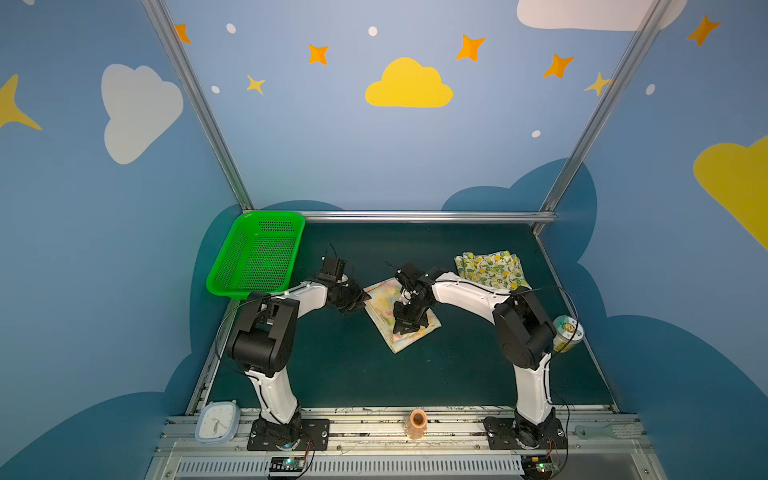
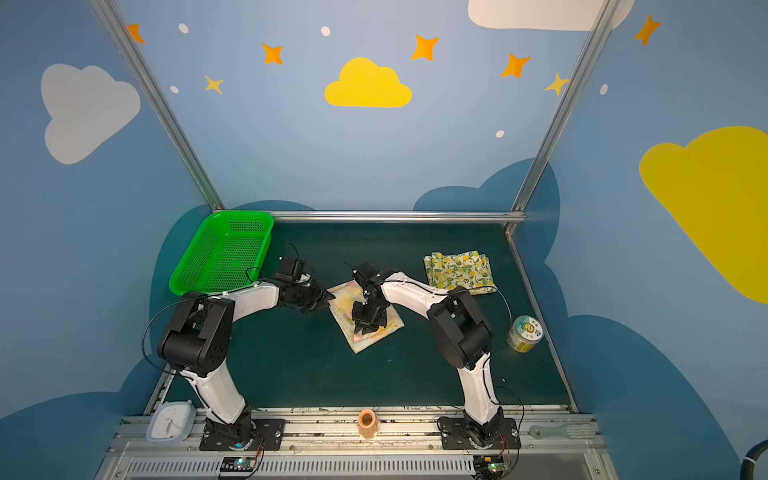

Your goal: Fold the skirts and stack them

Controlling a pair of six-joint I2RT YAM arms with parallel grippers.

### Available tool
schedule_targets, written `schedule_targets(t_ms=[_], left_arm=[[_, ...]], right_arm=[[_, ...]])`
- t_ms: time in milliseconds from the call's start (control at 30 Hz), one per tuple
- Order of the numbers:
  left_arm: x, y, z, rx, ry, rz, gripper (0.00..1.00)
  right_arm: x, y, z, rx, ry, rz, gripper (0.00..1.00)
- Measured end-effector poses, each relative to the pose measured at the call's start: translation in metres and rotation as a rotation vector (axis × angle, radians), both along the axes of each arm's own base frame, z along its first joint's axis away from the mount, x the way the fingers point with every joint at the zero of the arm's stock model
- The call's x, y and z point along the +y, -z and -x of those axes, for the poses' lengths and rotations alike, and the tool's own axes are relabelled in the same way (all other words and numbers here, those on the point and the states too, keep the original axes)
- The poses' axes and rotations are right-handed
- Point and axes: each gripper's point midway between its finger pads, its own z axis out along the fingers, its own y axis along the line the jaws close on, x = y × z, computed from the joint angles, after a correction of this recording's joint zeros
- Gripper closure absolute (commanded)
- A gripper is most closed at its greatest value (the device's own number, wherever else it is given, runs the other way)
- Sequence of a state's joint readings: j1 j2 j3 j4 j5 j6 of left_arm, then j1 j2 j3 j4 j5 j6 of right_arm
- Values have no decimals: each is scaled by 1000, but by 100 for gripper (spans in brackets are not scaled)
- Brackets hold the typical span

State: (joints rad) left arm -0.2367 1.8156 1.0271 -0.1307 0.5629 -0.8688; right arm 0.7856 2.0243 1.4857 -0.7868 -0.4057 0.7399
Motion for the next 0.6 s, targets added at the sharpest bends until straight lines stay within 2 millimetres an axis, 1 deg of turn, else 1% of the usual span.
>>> schedule_targets(t_ms=[100, 200, 433, 533, 600], left_arm=[[-2, -4, -6, -13, 2, 5, 75], [-4, -6, -13, -22, 2, 8, 76], [-6, -14, -22, -49, 9, 11, 73], [-7, -18, -27, -68, 17, 9, 73], [-8, -17, -31, -73, 22, 7, 73]], right_arm=[[0, 5, 4, 2, -6, 2, 78], [3, 4, 3, -9, -11, -8, 78], [6, 4, 0, -25, -20, -21, 79], [7, 3, -1, -30, -25, -25, 81], [8, 4, -2, -35, -26, -29, 83]])
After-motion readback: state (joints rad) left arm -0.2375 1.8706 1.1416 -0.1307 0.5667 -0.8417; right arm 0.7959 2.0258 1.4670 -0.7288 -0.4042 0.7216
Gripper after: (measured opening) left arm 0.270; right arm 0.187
